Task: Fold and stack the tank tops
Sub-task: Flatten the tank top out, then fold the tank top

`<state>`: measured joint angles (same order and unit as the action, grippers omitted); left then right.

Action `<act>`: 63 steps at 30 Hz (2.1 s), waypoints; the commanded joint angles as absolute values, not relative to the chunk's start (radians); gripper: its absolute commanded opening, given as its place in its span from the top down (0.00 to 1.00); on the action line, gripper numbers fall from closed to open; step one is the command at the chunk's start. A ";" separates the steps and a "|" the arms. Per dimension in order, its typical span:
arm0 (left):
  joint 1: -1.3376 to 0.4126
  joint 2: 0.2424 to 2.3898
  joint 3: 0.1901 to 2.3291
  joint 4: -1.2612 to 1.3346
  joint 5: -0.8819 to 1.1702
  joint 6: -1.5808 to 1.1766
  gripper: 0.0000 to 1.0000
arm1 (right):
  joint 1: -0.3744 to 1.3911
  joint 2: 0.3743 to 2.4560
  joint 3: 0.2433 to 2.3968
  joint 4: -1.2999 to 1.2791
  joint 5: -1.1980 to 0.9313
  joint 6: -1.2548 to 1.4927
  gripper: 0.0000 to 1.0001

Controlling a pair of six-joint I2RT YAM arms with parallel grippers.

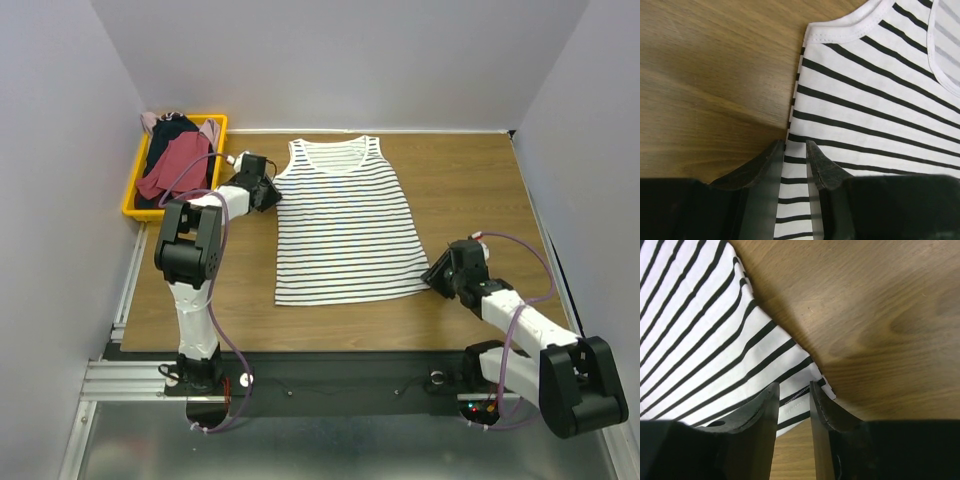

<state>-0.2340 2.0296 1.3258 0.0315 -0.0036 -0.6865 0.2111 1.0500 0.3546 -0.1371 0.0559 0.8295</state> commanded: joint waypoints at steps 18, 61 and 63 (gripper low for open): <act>-0.204 1.974 1.354 -0.023 -0.029 -0.621 0.57 | 1.041 1.535 1.020 -0.330 0.482 0.825 0.53; -0.153 1.948 1.385 -0.063 0.032 -0.575 0.58 | 1.272 1.968 1.342 -0.388 0.476 0.762 0.92; -0.153 1.933 1.356 -0.052 0.034 -0.601 0.58 | 1.272 1.928 1.260 -0.382 0.465 0.767 0.92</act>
<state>-0.1612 2.0071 1.3952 -0.0708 0.0299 -0.5682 1.2644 2.0144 1.3647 -0.3603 0.4816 0.7589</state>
